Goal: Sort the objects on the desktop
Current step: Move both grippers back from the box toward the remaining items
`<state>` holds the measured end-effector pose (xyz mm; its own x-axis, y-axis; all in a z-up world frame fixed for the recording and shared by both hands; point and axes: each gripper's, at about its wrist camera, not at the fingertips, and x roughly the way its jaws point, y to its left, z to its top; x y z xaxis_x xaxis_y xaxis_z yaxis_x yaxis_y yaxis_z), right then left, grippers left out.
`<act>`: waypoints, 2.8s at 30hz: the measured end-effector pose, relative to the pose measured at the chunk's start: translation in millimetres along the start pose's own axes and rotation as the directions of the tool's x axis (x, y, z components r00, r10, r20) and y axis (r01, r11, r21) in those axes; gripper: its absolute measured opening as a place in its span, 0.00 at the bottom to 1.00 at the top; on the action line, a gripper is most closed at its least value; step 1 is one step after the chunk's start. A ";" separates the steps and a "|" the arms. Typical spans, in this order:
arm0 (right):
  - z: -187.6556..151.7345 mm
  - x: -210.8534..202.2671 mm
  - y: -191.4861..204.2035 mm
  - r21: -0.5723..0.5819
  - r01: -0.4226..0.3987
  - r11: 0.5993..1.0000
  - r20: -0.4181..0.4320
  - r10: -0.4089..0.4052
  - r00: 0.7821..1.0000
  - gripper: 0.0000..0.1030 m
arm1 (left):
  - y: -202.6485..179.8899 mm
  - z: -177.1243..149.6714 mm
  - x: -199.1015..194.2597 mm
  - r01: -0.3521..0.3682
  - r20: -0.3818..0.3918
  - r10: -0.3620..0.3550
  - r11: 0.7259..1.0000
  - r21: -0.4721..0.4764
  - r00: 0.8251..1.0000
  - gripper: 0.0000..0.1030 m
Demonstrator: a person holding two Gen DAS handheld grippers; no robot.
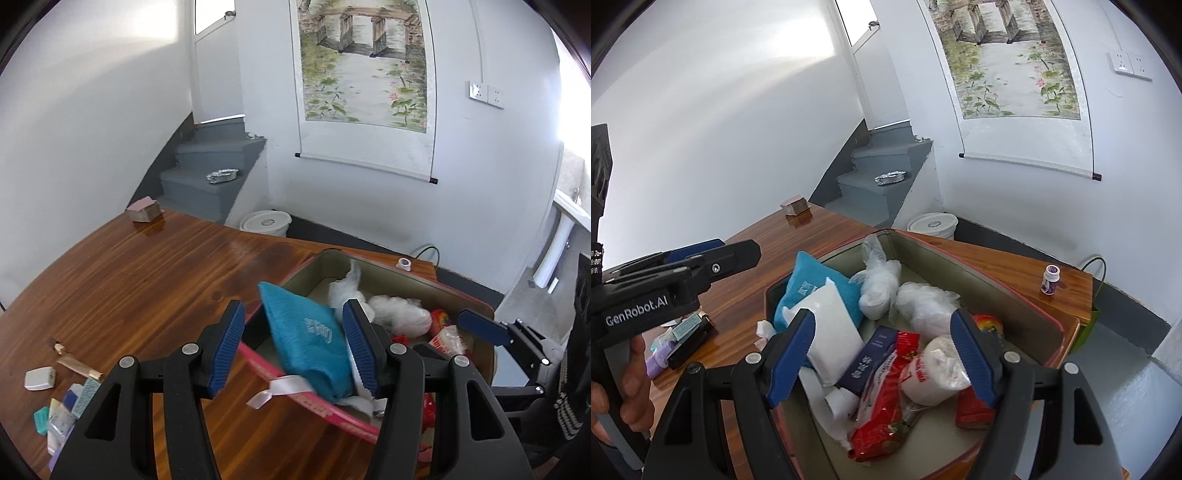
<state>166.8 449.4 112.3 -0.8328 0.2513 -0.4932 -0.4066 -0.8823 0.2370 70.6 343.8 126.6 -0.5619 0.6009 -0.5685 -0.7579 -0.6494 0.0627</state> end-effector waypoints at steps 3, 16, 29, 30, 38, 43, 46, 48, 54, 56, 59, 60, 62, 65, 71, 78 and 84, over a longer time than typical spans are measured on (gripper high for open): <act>1.2 -2.5 6.3 -0.007 -0.001 1.000 0.005 0.001 1.000 0.77 | 6.8 -1.9 -4.4 -0.024 0.007 0.024 1.000 -0.005 1.000 0.57; 1.3 -1.9 43.9 -0.069 -0.041 0.997 -0.002 0.041 0.999 0.77 | 42.3 -12.1 -17.1 -0.082 0.003 0.082 0.995 -0.056 0.997 0.57; -5.8 9.1 78.5 -0.127 -0.101 0.987 -0.043 0.096 0.994 0.78 | 76.4 -23.8 -28.3 -0.165 -0.010 0.165 0.983 -0.081 0.986 0.57; -6.7 10.2 80.7 -0.130 -0.106 0.986 -0.047 0.101 0.994 0.78 | 79.6 -25.2 -29.8 -0.175 -0.011 0.174 0.981 -0.082 0.985 0.57; -13.5 20.0 102.1 -0.154 -0.151 0.976 -0.087 0.139 0.986 0.78 | 103.6 -32.4 -40.4 -0.237 -0.015 0.237 0.966 -0.104 0.971 0.57; -19.8 24.3 114.5 -0.171 -0.172 0.970 -0.112 0.155 0.982 0.78 | 118.0 -38.7 -45.2 -0.267 -0.024 0.266 0.956 -0.119 0.964 0.57; -23.0 25.4 121.1 -0.182 -0.183 0.966 -0.127 0.162 0.979 0.78 | 125.1 -41.7 -47.8 -0.279 -0.030 0.278 0.952 -0.127 0.960 0.57; -24.2 26.5 126.1 -0.190 -0.189 0.964 -0.133 0.165 0.977 0.78 | 129.0 -43.6 -49.3 -0.290 -0.033 0.288 0.948 -0.130 0.957 0.57; -26.1 29.8 137.1 -0.207 -0.203 0.957 -0.149 0.174 0.973 0.78 | 142.2 -49.7 -53.8 -0.322 -0.042 0.319 0.937 -0.134 0.947 0.57; -27.6 32.5 143.0 -0.213 -0.208 0.955 -0.154 0.177 0.972 0.78 | 147.4 -52.0 -55.2 -0.331 -0.046 0.328 0.933 -0.138 0.944 0.57; -29.7 36.3 150.5 -0.220 -0.220 0.951 -0.167 0.185 0.968 0.78 | 155.8 -54.7 -58.3 -0.344 -0.051 0.340 0.927 -0.147 0.939 0.57; -30.7 37.8 153.6 -0.224 -0.225 0.948 -0.173 0.188 0.967 0.78 | 157.7 -55.5 -59.1 -0.347 -0.052 0.343 0.926 -0.148 0.938 0.57; -32.3 40.1 158.7 -0.231 -0.232 0.945 -0.181 0.192 0.965 0.78 | 162.3 -57.4 -60.3 -0.355 -0.056 0.351 0.922 -0.151 0.935 0.57; -33.9 44.2 168.3 -0.249 -0.242 0.938 -0.191 0.198 0.962 0.78 | 169.7 -61.5 -61.7 -0.366 -0.063 0.361 0.918 -0.152 0.930 0.57; -35.4 52.4 185.6 -0.277 -0.264 0.924 -0.208 0.211 0.955 0.78 | 197.9 -75.2 -62.6 -0.385 -0.106 0.371 0.905 -0.184 0.923 0.57; -39.8 61.5 204.2 -0.305 -0.295 0.906 -0.235 0.228 0.945 0.78 | 247.4 -103.7 -61.7 -0.424 -0.196 0.383 0.869 -0.254 0.903 0.57; -47.0 70.2 218.7 -0.310 -0.318 0.896 -0.266 0.240 0.934 0.78 | 273.9 -120.8 -55.3 -0.431 -0.243 0.371 0.859 -0.278 0.896 0.57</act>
<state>37.0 255.3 90.2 -0.7753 -0.0827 -0.6261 0.0174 -0.9938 0.1098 -65.8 76.4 76.2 -0.7039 0.1843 -0.6860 -0.3166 -0.9459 0.0707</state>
